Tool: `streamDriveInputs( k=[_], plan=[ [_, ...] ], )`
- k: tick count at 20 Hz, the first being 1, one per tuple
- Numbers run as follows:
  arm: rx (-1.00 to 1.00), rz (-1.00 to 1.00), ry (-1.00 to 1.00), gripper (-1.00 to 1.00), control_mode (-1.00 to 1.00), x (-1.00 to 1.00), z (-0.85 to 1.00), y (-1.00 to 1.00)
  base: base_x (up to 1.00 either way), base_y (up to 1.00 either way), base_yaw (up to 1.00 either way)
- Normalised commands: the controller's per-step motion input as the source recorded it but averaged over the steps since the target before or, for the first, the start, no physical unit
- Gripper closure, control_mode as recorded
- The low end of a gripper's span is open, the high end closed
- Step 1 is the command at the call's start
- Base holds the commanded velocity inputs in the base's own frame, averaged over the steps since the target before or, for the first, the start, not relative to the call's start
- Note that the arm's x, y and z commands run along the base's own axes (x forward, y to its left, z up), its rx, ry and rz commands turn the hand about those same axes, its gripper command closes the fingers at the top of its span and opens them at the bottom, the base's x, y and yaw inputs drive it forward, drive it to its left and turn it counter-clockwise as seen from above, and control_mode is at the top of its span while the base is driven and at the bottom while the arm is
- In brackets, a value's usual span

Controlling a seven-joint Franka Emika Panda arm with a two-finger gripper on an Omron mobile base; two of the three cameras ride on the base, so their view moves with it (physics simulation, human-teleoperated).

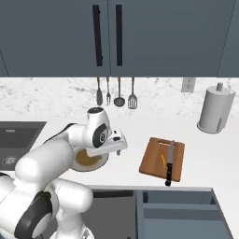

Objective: Pick up the knife from the drawer and place it on the cutting board. Then place the meat from the plate to the cutting board.

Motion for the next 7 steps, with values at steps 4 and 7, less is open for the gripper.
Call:
streamDriveInputs(
  k=[4,7],
  plan=[
    [0.00,0.00,0.00,-1.00,-1.00,0.00,0.00,0.00,0.00,0.00,0.00],
    [0.00,0.00,0.00,-1.00,-1.00,0.00,0.00,0.00,0.00,0.00,0.00]
  ],
)
